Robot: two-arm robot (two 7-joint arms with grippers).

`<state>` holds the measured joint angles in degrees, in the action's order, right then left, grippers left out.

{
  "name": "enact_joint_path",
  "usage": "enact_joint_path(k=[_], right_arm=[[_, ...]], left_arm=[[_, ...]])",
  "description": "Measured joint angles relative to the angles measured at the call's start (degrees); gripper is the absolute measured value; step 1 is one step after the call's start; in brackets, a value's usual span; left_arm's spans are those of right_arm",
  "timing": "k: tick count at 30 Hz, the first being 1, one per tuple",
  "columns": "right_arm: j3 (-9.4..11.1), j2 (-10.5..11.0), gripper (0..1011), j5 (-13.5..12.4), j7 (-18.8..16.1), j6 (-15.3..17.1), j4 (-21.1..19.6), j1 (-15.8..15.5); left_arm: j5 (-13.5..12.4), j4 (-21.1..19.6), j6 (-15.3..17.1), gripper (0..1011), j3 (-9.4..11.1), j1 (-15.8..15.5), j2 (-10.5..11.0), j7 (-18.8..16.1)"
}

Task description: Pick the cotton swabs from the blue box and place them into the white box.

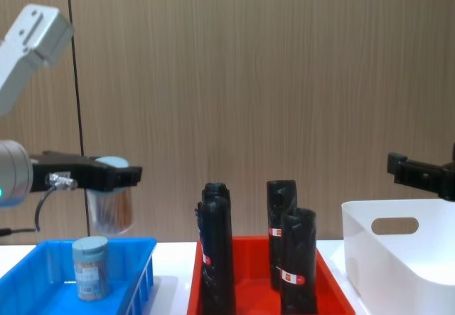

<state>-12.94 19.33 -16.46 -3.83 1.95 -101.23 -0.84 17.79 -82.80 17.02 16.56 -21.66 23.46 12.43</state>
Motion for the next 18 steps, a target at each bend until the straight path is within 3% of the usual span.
enact_joint_path(k=[9, 18], right_arm=[[0.0, 0.0, 1002, 0.0, 0.0, 0.0, 0.0, 0.0], [0.0, 0.0, 1002, 0.0, 0.0, 0.0, 0.0, 0.0]], left_arm=[[1.4, -1.9, -1.3, 669, -0.5, 0.1, 1.1, 7.0], [4.7, -1.9, -2.4, 669, -0.8, -0.5, 1.7, 15.7]])
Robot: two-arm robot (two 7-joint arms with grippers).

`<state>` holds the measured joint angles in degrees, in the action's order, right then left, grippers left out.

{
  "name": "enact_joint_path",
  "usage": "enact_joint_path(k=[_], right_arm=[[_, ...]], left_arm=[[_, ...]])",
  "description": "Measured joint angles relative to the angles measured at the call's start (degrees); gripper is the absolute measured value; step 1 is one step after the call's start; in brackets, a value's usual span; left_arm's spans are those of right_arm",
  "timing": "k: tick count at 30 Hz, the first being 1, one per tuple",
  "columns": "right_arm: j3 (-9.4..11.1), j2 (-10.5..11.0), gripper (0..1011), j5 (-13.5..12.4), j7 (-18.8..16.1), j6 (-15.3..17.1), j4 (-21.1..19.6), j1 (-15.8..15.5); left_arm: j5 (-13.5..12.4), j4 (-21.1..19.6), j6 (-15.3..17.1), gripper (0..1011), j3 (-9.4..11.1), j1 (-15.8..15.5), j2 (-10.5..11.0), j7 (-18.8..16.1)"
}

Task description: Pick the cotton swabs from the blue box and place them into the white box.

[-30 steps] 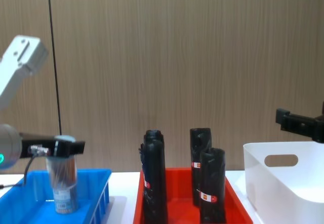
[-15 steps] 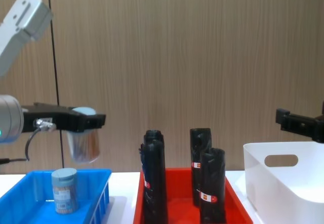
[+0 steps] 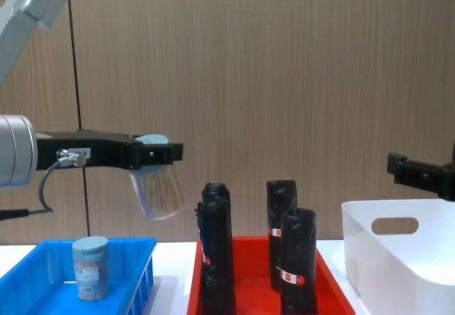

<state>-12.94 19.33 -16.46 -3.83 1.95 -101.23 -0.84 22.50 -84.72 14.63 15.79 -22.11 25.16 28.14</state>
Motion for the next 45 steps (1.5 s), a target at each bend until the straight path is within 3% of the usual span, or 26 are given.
enact_joint_path(k=[13, 23, 34, 45], right_arm=[[0.0, 0.0, 1002, 0.0, 0.0, 0.0, 0.0, 0.0], [0.0, 0.0, 1002, 0.0, 0.0, 0.0, 0.0, 0.0], [0.0, 0.0, 1002, 0.0, 0.0, 0.0, 0.0, 0.0], [0.0, 0.0, 1002, 0.0, 0.0, 0.0, 0.0, 0.0]], left_arm=[[4.9, 2.7, -0.4, 669, 0.1, -1.8, 0.0, 12.7], [7.1, 6.5, 0.6, 669, 0.9, -4.1, -0.8, 22.5], [5.9, 11.4, 3.1, 669, 3.0, -8.0, -2.6, 32.6], [4.0, 14.1, 4.6, 669, 4.3, -10.7, -3.8, 36.7]])
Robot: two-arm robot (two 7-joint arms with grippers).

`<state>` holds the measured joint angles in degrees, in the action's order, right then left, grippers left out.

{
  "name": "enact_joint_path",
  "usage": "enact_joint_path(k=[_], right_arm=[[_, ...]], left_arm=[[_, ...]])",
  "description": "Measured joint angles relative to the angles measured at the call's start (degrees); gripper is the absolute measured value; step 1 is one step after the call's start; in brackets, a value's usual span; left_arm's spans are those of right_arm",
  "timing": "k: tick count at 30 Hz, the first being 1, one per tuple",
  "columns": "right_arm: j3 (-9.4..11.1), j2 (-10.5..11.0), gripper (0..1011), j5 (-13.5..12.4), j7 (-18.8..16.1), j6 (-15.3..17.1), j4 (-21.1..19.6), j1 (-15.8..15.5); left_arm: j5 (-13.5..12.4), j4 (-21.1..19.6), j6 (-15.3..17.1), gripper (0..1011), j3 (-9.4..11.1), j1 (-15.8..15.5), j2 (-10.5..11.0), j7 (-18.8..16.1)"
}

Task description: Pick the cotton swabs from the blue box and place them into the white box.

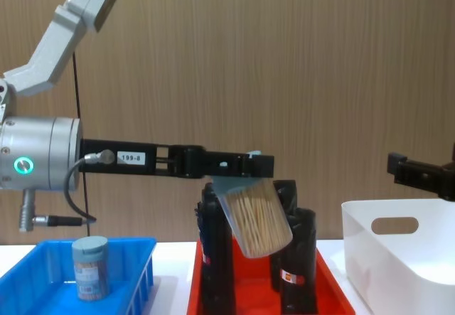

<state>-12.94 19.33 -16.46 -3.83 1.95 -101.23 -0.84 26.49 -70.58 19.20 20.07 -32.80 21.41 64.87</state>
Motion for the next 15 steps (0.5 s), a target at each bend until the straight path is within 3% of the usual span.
enact_joint_path(k=[15], right_arm=[[0.0, 0.0, 1002, 0.0, 0.0, 0.0, 0.0, 0.0]], left_arm=[[-1.0, 0.6, -0.8, 669, 0.3, -1.8, 0.0, 1.3]])
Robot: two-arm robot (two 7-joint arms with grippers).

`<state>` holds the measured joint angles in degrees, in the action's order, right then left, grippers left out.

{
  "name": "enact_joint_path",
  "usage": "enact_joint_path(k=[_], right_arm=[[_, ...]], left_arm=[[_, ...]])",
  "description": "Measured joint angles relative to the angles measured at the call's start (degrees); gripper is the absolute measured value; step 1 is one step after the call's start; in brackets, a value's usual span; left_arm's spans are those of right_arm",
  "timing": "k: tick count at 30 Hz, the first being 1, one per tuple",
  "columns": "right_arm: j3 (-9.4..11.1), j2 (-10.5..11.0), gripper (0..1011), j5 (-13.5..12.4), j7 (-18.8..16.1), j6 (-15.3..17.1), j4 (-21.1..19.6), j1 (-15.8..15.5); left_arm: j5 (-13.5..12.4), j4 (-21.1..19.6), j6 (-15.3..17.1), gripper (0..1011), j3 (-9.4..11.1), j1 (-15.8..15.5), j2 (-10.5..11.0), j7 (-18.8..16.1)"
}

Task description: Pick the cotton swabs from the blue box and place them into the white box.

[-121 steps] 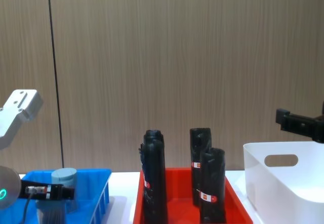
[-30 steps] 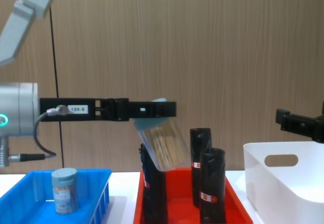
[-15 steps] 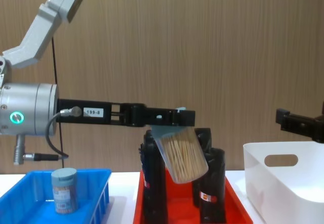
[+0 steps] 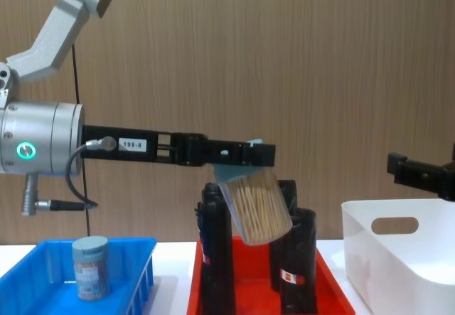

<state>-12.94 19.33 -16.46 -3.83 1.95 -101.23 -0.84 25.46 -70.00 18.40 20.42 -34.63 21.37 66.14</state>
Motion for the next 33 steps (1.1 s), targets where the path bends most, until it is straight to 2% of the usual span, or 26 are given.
enact_joint_path(k=[8, 14, 23, 33], right_arm=[[0.1, 0.1, 1002, 0.0, -0.5, 0.0, 0.0, 0.0], [0.1, 0.4, 1002, 0.4, -2.5, 0.1, -0.2, 0.3], [0.2, 1.4, 1002, 1.3, -8.4, 1.1, -0.7, 1.2], [0.4, 2.8, 1002, 1.7, -17.3, 3.5, -1.0, 3.4]], left_arm=[[-0.1, -0.1, -0.3, 669, 0.1, -0.3, 0.1, 0.1], [-0.2, -0.1, -0.5, 669, 0.1, -0.5, 0.1, 0.2], [-0.2, -0.2, -0.6, 669, 0.0, -0.6, 0.2, 0.2], [-0.3, -0.2, -0.6, 669, 0.0, -0.7, 0.2, 0.2]])
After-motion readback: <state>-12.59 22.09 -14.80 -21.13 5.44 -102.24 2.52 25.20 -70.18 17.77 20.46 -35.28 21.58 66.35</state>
